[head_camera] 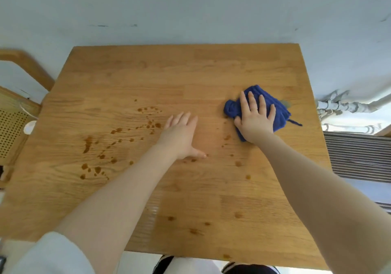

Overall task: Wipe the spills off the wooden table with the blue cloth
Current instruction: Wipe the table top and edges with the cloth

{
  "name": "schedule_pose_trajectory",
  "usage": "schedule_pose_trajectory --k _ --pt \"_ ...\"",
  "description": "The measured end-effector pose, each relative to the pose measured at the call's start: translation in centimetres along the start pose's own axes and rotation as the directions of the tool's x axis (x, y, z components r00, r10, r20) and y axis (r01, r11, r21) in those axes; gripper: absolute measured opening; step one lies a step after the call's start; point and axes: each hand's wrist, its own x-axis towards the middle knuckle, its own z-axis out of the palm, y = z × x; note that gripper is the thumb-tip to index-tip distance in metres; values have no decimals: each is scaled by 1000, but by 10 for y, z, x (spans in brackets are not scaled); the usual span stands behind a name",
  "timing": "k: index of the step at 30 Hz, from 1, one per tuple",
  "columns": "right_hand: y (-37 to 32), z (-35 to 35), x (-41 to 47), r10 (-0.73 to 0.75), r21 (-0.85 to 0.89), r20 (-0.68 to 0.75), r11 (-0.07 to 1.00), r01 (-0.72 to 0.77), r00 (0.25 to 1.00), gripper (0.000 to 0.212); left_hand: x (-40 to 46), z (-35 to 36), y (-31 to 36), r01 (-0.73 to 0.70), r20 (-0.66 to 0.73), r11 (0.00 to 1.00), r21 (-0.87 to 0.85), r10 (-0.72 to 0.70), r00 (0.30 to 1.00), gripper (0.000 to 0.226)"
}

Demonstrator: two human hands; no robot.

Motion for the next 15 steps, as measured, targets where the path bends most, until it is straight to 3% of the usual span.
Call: schedule_pose_trajectory --k 3,6,11,15 --pt "-11 0 -17 -42 89 21 995 40 999 66 -8 7 -12 6 39 1000 5 -6 999 119" --pt "-18 10 -53 -217 15 31 976 217 976 62 -9 15 -13 -56 89 996 69 50 995 120" --pt "-7 6 -50 -340 -39 80 938 343 937 59 -5 20 -11 -79 64 995 59 75 995 125" --pt "-7 -1 -20 -247 -61 55 966 251 967 55 -3 23 -15 -99 59 994 45 96 994 126"
